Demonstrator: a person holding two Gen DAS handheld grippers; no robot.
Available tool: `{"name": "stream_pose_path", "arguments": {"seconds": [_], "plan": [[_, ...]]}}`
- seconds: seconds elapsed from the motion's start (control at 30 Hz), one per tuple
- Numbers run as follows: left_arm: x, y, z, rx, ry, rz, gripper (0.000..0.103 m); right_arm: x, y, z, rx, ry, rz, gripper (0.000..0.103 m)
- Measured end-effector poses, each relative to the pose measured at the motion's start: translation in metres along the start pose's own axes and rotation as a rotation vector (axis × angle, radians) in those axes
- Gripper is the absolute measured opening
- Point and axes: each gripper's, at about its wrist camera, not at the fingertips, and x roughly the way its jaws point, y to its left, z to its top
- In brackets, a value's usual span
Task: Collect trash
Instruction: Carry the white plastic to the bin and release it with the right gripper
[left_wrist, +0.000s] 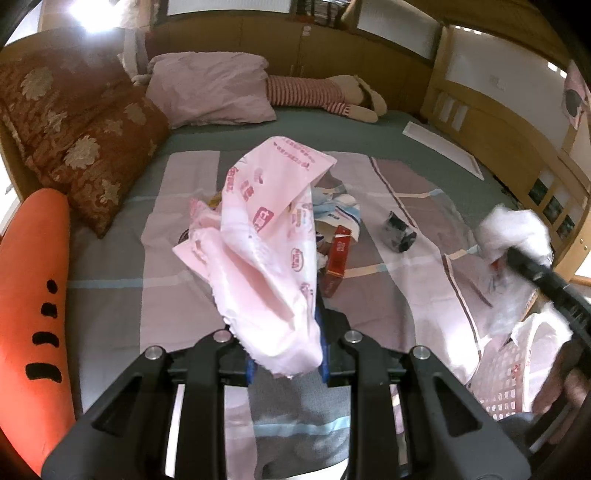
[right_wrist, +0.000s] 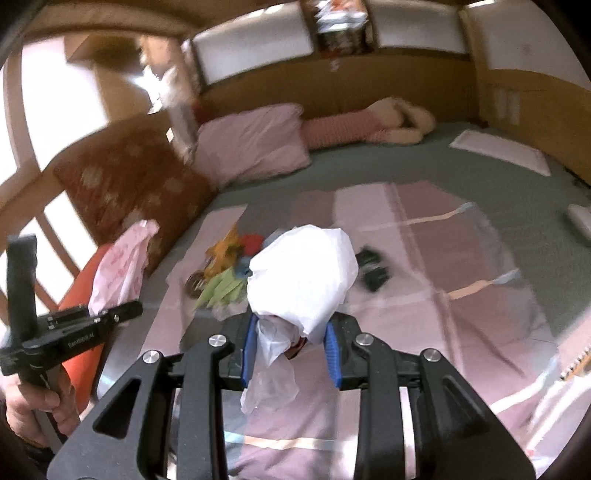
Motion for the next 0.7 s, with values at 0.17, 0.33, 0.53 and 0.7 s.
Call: {"name": "stream_pose_path", "arguments": {"seconds": [0.17, 0.33, 0.53, 0.7], "plan": [[0.000, -0.015, -0.005, 0.051, 0.011, -0.060, 0.025, -0.087, -0.064, -0.025, 0.066, -0.121, -0.188, 0.031], [0.004, -0.042, -0.014, 0.137, 0.039, -0.131, 0.025, -0.139, -0.144, -0.074, 0.127, -0.052, -0.439, 0.032], [0.006, -0.132, -0.029, 0.317, 0.096, -0.290, 0.025, -0.166, -0.208, -0.118, 0.316, 0.029, -0.520, 0.064], [-0.010, -0.260, -0.048, 0.527, 0.193, -0.533, 0.025, -0.235, -0.211, -0.098, 0.390, -0.208, -0.521, 0.082]]}}
